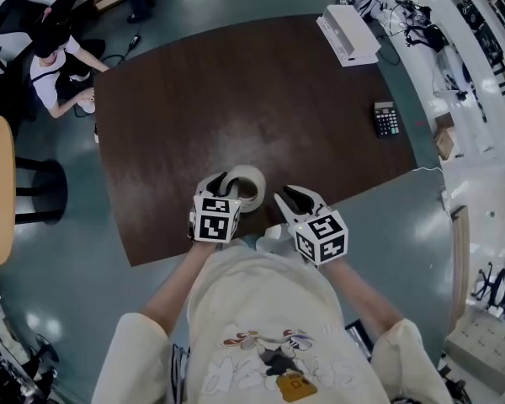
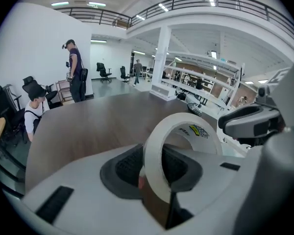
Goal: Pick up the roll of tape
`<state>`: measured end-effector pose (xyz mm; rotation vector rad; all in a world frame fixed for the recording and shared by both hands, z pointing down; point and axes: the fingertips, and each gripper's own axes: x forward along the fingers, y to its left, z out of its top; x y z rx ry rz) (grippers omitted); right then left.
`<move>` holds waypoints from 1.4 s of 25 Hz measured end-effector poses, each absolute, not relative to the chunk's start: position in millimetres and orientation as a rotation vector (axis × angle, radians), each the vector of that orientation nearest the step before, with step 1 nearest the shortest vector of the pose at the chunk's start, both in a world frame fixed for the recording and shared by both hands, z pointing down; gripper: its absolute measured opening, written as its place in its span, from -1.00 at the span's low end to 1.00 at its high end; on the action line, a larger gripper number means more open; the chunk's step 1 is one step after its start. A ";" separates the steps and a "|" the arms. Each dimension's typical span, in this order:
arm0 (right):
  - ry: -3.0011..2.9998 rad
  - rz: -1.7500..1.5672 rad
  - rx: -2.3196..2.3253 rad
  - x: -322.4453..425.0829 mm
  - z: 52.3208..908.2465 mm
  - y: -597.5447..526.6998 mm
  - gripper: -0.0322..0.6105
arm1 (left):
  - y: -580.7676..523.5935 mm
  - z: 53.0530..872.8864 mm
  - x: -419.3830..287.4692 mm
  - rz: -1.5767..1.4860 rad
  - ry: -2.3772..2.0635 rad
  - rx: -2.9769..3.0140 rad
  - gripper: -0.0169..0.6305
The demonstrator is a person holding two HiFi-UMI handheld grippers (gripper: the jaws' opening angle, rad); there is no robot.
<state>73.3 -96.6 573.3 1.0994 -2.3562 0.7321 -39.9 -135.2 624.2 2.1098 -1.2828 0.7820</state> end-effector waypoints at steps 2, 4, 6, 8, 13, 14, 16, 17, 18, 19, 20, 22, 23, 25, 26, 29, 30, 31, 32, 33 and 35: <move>-2.382 0.734 1.118 79.3 562.5 -94.5 -0.60 | -130.8 603.8 -39.5 0.732 -1.322 2.123 -0.65; -2.409 0.713 1.134 83.7 549.0 -91.1 -0.60 | -124.9 582.4 -40.2 0.683 -1.360 2.141 -0.65; -2.440 0.671 1.142 86.2 533.0 -86.8 -0.61 | -118.3 560.3 -42.5 0.630 -1.399 2.158 -0.65; -2.472 0.635 1.144 88.3 516.4 -81.9 -0.61 | -111.1 538.6 -45.1 0.573 -1.438 2.173 -0.65; -2.551 0.535 1.136 92.9 475.8 -70.6 -0.63 | -95.1 478.1 -51.3 0.369 -1.547 2.180 -0.65; -2.563 0.524 1.134 93.7 469.4 -67.5 -0.64 | -91.4 465.3 -51.4 0.327 -1.565 2.185 -0.65; -2.585 0.520 1.130 93.1 459.4 -60.5 -0.64 | -83.8 440.8 -51.5 0.249 -1.593 2.204 -0.65; -2.596 0.519 1.125 91.5 455.0 -57.3 -0.64 | -80.1 429.3 -52.3 0.207 -1.607 2.215 -0.65; -2.606 0.515 1.120 89.5 450.8 -54.6 -0.64 | -76.6 418.3 -53.9 0.162 -1.624 2.226 -0.65; -2.618 0.510 1.116 87.8 446.7 -52.6 -0.64 | -73.3 407.8 -56.0 0.113 -1.646 2.238 -0.65; -2.630 0.502 1.117 86.7 442.7 -51.2 -0.64 | -70.3 397.9 -58.4 0.066 -1.673 2.252 -0.65; -2.655 0.481 1.128 87.0 435.6 -50.5 -0.64 | -65.5 381.7 -62.6 -0.003 -1.734 2.284 -0.65; -2.666 0.468 1.135 87.8 432.4 -51.1 -0.64 | -63.8 376.0 -63.7 -0.024 -1.759 2.300 -0.65; -2.684 0.441 1.151 89.4 426.3 -53.0 -0.64 | -61.3 369.4 -63.8 -0.045 -1.786 2.328 -0.65; -2.690 0.430 1.159 89.7 423.4 -53.8 -0.64 | -60.3 367.7 -63.4 -0.047 -1.789 2.339 -0.65; -2.708 0.428 1.183 87.5 413.6 -56.1 -0.64 | -57.7 364.8 -63.7 -0.038 -1.788 2.358 -0.65; -2.719 0.433 1.195 87.1 409.8 -56.8 -0.64 | -56.7 364.0 -63.7 -0.036 -1.787 2.362 -0.65; -2.730 0.436 1.208 87.6 406.2 -56.9 -0.64 | -55.3 363.3 -63.0 -0.037 -1.787 2.365 -0.65; -2.740 0.436 1.222 89.4 403.1 -56.3 -0.65 | -53.2 362.7 -61.3 -0.039 -1.788 2.368 -0.65; -2.749 0.432 1.235 92.2 400.6 -54.9 -0.65 | -50.5 362.5 -58.6 -0.041 -1.789 2.372 -0.65; -2.756 0.412 1.257 98.2 397.5 -51.5 -0.74 | -45.3 363.8 -52.9 -0.038 -1.789 2.376 -0.65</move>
